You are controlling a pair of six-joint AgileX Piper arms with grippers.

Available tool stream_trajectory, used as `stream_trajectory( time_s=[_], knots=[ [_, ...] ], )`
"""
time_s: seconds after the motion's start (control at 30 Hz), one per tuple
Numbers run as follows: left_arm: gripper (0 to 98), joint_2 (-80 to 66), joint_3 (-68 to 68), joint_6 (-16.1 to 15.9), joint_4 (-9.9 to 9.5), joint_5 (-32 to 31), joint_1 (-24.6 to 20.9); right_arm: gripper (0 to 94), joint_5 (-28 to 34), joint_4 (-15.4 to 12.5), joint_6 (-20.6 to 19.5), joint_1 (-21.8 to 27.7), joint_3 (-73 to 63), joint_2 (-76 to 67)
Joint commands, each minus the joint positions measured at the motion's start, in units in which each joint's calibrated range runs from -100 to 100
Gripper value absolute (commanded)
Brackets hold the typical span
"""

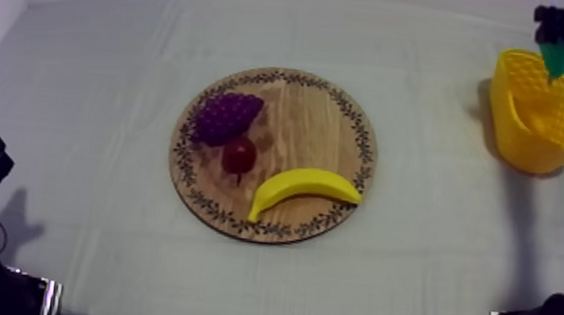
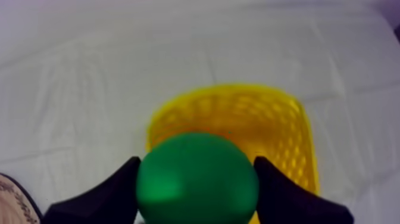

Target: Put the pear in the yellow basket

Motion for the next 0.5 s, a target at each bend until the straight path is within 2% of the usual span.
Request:
stream_trajectory(
  time_s=[0.0, 0.47],
  knots=[
    [0.1, 0.0, 0.0, 0.0, -0.02, 0.0, 0.0, 43.4, -0.9, 0.0, -0.3, 0.3, 3.3, 2.1],
    [0.1, 0.0, 0.0, 0.0, -0.02, 0.0, 0.0, 43.3, -4.0, 0.2, -1.7, 2.9, 7.2, 9.5]
  ],
)
